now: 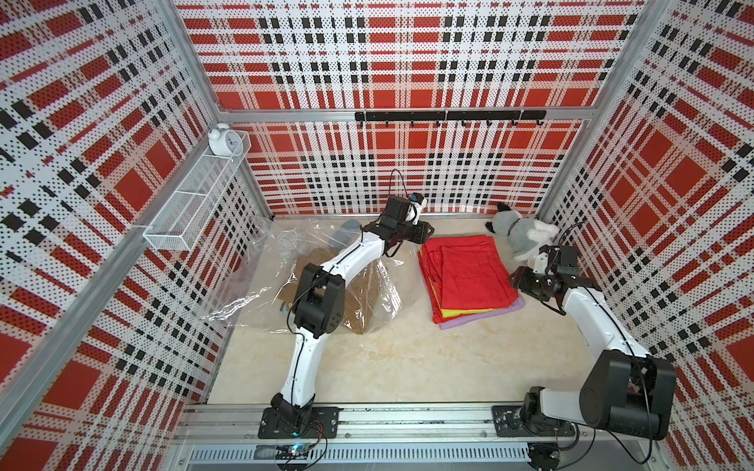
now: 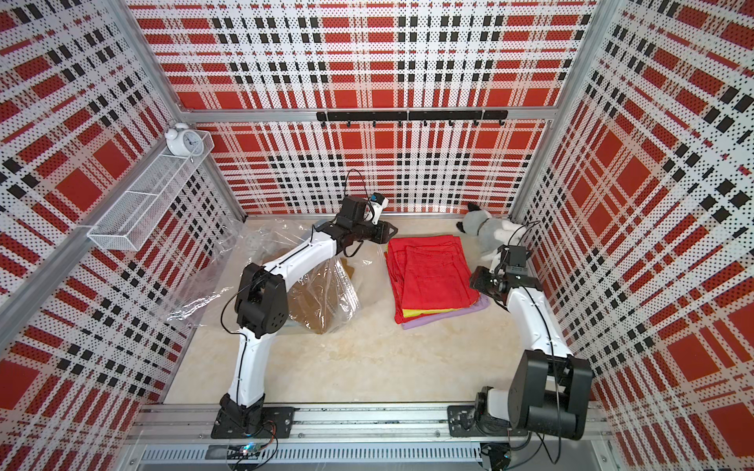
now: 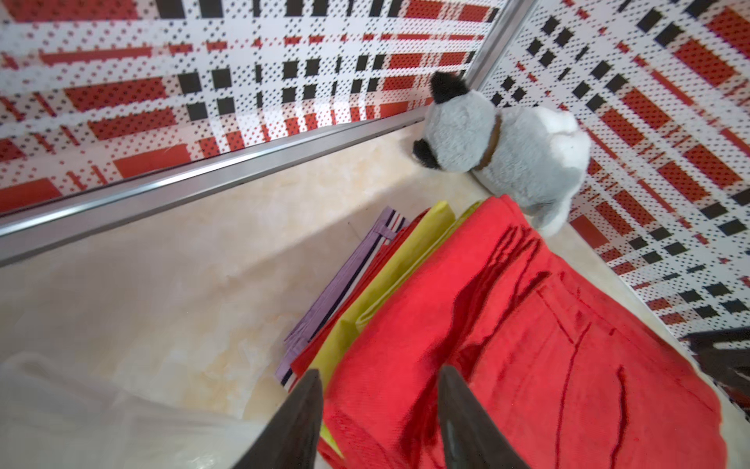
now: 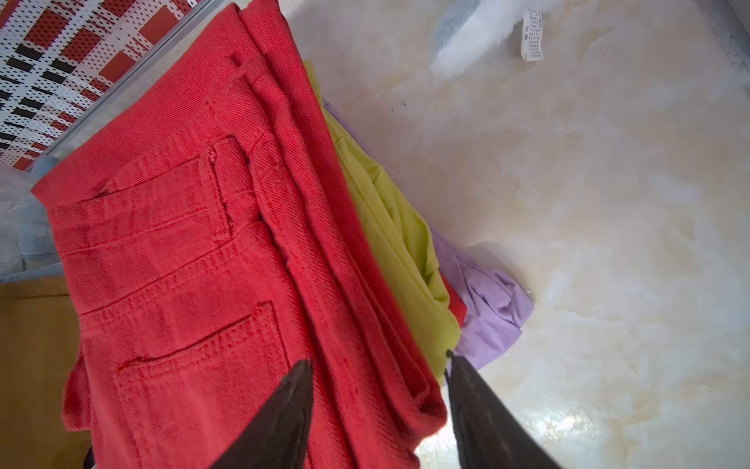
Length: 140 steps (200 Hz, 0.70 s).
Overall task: Take the trousers out of the vacuum bag
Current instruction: Place the trousers at the center of the board.
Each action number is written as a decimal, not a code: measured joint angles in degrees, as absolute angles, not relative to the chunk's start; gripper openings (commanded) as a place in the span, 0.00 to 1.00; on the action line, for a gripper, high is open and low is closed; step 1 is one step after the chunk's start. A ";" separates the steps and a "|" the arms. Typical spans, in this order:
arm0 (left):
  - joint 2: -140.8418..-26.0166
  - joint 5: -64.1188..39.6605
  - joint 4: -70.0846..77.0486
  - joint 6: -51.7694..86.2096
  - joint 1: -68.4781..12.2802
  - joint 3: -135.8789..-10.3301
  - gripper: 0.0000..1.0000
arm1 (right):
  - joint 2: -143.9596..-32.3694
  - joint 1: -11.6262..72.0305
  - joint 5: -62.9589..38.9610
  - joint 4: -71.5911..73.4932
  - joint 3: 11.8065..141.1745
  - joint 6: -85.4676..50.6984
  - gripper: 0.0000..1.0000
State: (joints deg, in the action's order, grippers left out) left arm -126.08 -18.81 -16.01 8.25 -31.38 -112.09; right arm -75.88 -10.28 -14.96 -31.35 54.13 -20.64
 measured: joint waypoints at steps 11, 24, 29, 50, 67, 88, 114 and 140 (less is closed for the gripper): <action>-125.47 -19.33 -15.55 8.03 -32.56 -111.85 0.59 | -75.85 -10.28 -15.16 -31.31 54.13 -20.71 0.60; -125.08 -20.47 -15.25 7.73 -33.78 -111.28 0.59 | -75.83 -10.28 -15.33 -30.96 54.11 -20.69 0.61; -125.08 -20.95 -14.98 7.66 -34.15 -111.00 0.59 | -75.83 -10.28 -15.40 -30.81 54.08 -20.73 0.61; -125.08 -23.20 -14.59 7.86 -35.51 -109.14 0.59 | -75.64 -10.28 -15.59 -30.30 53.87 -20.75 0.62; -125.12 -24.58 -14.55 8.29 -35.77 -107.79 0.65 | -75.46 -10.28 -15.75 -30.13 53.82 -20.73 0.63; -125.25 -24.95 -14.52 8.71 -35.48 -107.07 0.65 | -75.40 -10.28 -15.81 -29.91 53.71 -20.73 0.63; -125.47 -25.06 -14.15 9.08 -35.03 -107.04 0.65 | -75.20 -10.28 -15.86 -29.43 52.95 -20.73 0.63; -126.50 -26.04 -13.52 10.07 -34.39 -107.04 0.65 | -75.20 -10.28 -16.10 -29.23 52.47 -20.73 0.63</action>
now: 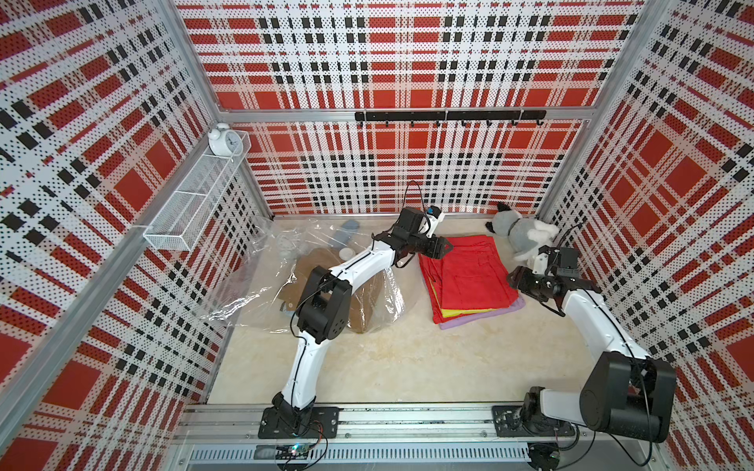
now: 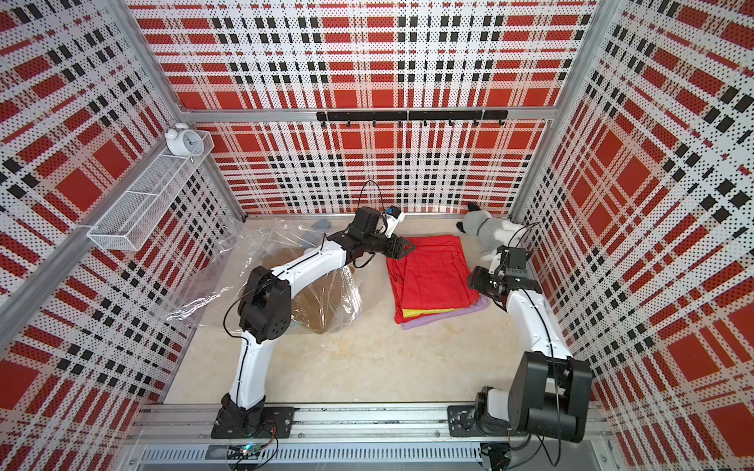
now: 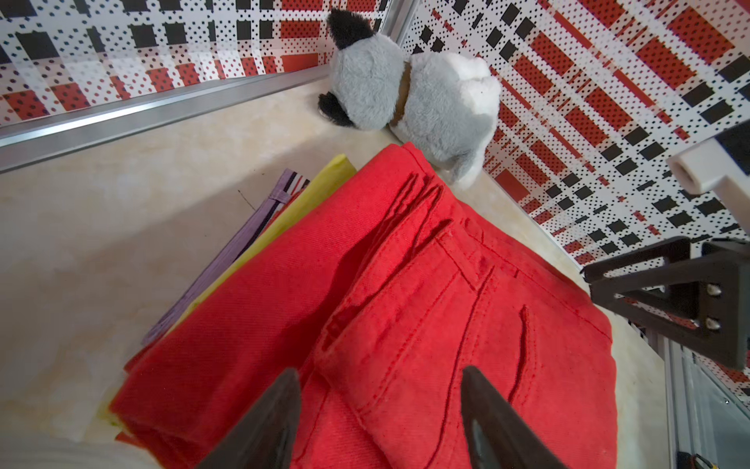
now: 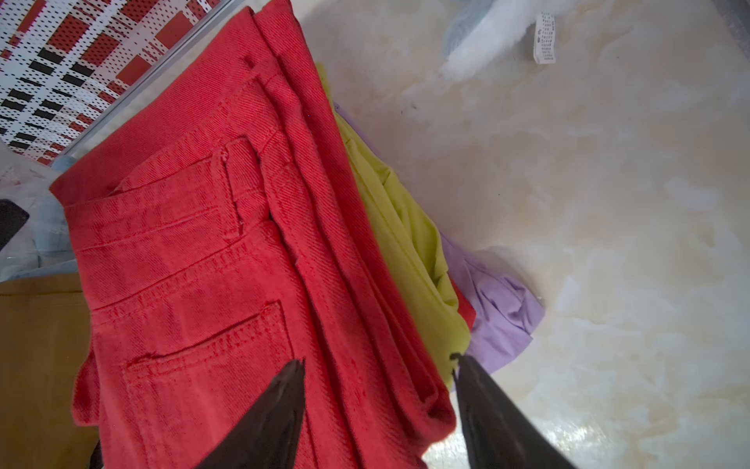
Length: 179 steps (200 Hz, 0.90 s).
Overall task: Take the trousers out of the vacuum bag
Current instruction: Place the trousers at the center of the board.
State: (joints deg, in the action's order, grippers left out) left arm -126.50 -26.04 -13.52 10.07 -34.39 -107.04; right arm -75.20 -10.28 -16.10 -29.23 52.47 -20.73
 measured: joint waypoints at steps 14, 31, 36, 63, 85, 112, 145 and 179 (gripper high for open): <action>-127.39 -27.35 -13.50 10.50 -34.04 -107.04 0.65 | -75.20 -10.28 -16.25 -29.04 52.45 -20.73 0.63; -128.46 -29.02 -13.50 11.14 -33.58 -107.04 0.65 | -75.20 -10.28 -16.27 -28.93 52.45 -20.73 0.63; -128.79 -29.45 -13.50 11.29 -33.45 -107.04 0.65 | -75.20 -10.28 -16.27 -28.91 52.45 -20.73 0.63; -129.64 -30.20 -13.54 11.55 -33.12 -107.04 0.65 | -75.20 -10.28 -16.29 -28.77 52.29 -20.71 0.64; -129.73 -30.22 -13.56 11.55 -32.97 -107.04 0.65 | -75.20 -10.28 -16.32 -28.75 52.05 -20.73 0.64; -129.78 -30.17 -13.89 11.51 -32.97 -107.07 0.65 | -75.20 -10.28 -16.45 -28.71 51.83 -20.73 0.64; -130.23 -29.76 -15.05 11.42 -32.97 -107.59 0.64 | -75.18 -10.28 -16.49 -28.58 51.79 -20.73 0.64; -131.02 -29.74 -16.60 10.92 -33.17 -109.25 0.63 | -75.16 -10.28 -16.49 -28.56 51.79 -20.71 0.64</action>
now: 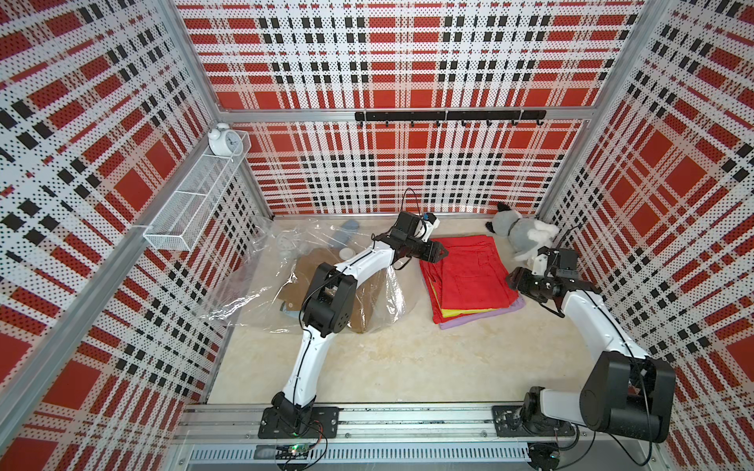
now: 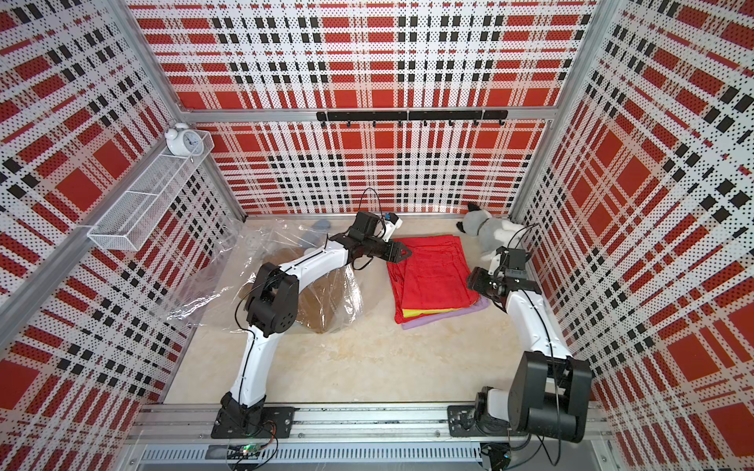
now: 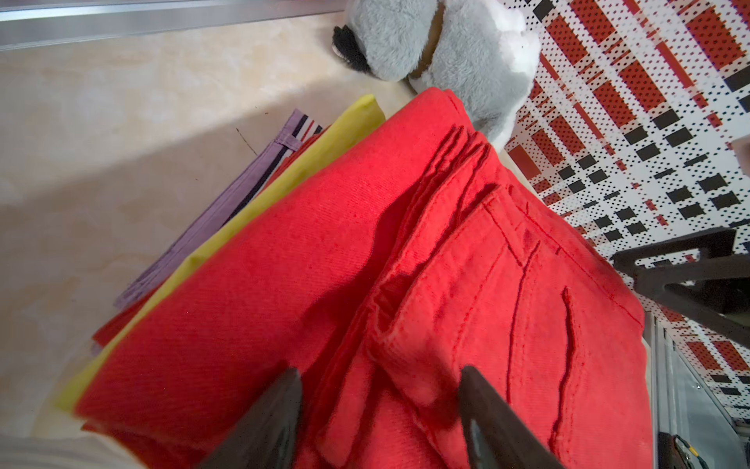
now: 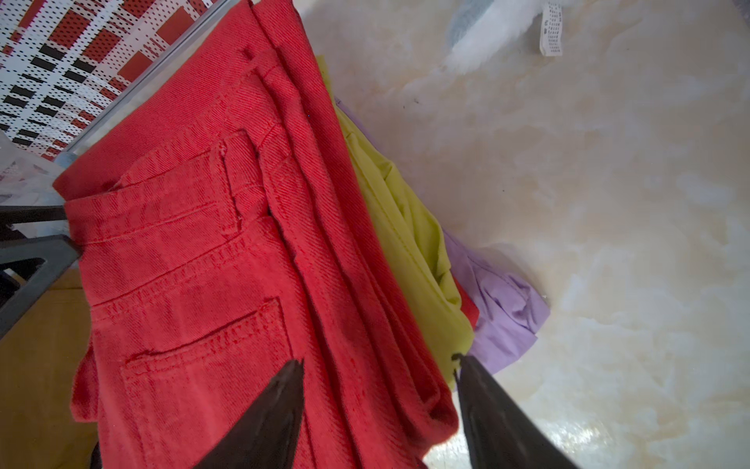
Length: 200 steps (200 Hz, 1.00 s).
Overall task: Take the trousers out of the vacuum bag
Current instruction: Place the trousers at the center of the board.
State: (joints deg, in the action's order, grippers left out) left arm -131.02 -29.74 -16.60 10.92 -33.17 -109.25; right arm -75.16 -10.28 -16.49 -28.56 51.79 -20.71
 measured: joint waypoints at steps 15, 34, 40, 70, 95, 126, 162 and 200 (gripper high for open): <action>-131.02 -29.34 -17.52 10.20 -33.41 -109.58 0.63 | -75.16 -10.28 -16.47 -28.51 51.79 -20.73 0.64; -131.02 -27.38 -18.24 9.67 -33.76 -109.82 0.63 | -75.11 -10.28 -16.49 -28.34 51.72 -20.73 0.64; -131.02 -26.57 -18.46 9.67 -33.80 -109.89 0.63 | -75.09 -10.28 -16.49 -28.29 51.68 -20.73 0.64; -131.02 -22.96 -18.96 9.61 -33.82 -109.97 0.63 | -75.09 -10.28 -16.49 -28.12 51.57 -20.75 0.64; -131.02 -21.50 -19.18 9.37 -33.76 -110.02 0.63 | -75.09 -10.28 -16.51 -27.94 51.57 -20.75 0.64; -131.02 -21.78 -19.66 8.62 -33.74 -110.08 0.64 | -75.09 -10.28 -16.51 -27.92 51.57 -20.84 0.64; -131.02 -28.51 -20.18 8.47 -33.30 -110.08 0.64 | -75.09 -10.28 -16.71 -27.64 51.57 -20.95 0.65; -131.02 -32.75 -20.80 8.23 -33.41 -110.08 0.62 | -75.09 -10.28 -16.75 -27.49 51.57 -21.12 0.65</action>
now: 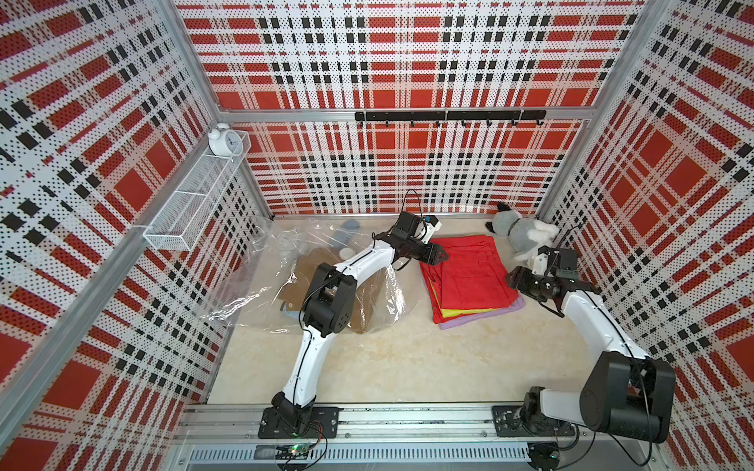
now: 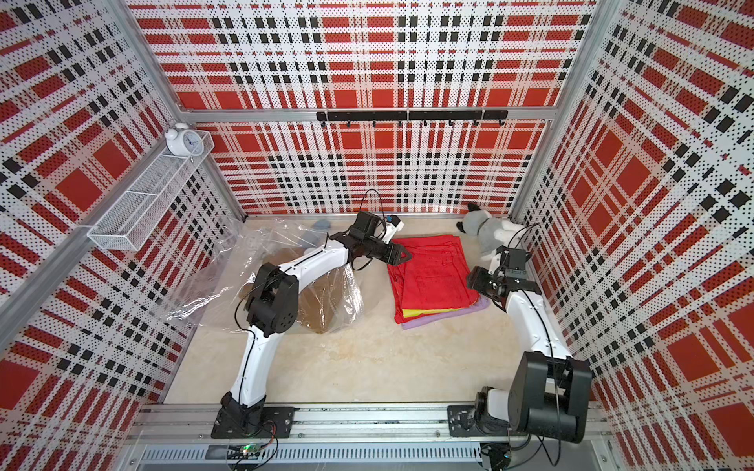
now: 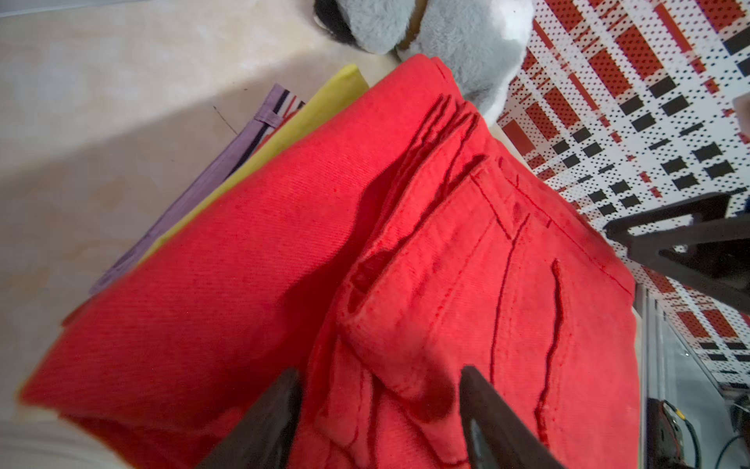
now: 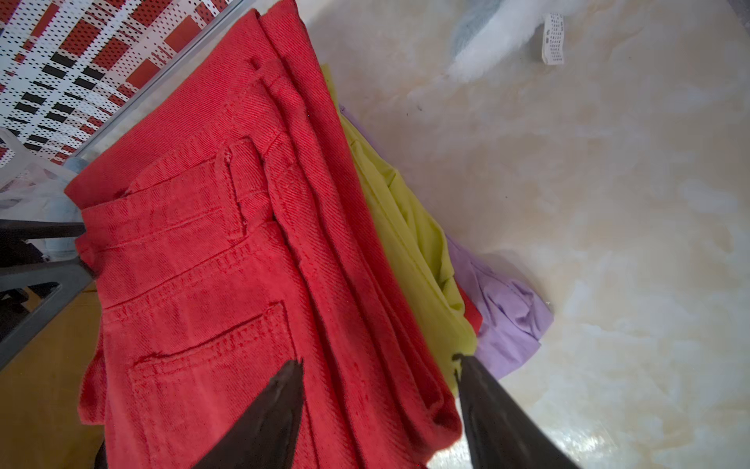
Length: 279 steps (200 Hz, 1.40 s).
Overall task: Take the trousers out of the vacuum bag
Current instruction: Place the trousers at the center of the board.
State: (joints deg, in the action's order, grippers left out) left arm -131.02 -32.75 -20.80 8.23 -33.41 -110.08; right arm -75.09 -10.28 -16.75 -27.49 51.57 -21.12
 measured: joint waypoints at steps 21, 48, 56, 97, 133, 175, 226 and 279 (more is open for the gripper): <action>-131.02 -33.39 -21.23 8.19 -33.52 -110.08 0.56 | -75.09 -10.28 -16.78 -27.49 51.57 -21.26 0.65; -131.02 -33.63 -21.50 8.14 -33.50 -110.08 0.49 | -75.09 -10.28 -16.78 -27.46 51.57 -21.30 0.65; -131.02 -33.58 -21.50 8.36 -33.50 -110.08 0.47 | -75.09 -10.28 -16.78 -27.46 51.57 -21.32 0.65; -132.44 -33.69 -21.85 9.37 -33.50 -112.55 0.43 | -75.09 -10.28 -16.78 -27.40 51.57 -21.47 0.65; -133.84 -34.37 -21.87 11.22 -33.50 -114.91 0.23 | -74.70 -10.28 -16.69 -27.14 51.09 -21.50 0.65; -133.93 -35.20 -21.08 13.47 -33.12 -115.02 0.06 | -74.28 -10.28 -16.67 -27.09 51.03 -21.50 0.65; -133.91 -35.86 -19.44 15.62 -32.16 -115.02 0.03 | -74.26 -10.28 -16.64 -27.09 51.00 -21.50 0.65; -133.91 -36.67 -16.19 17.69 -30.85 -115.02 0.03 | -74.24 -10.28 -16.60 -27.05 50.89 -21.50 0.65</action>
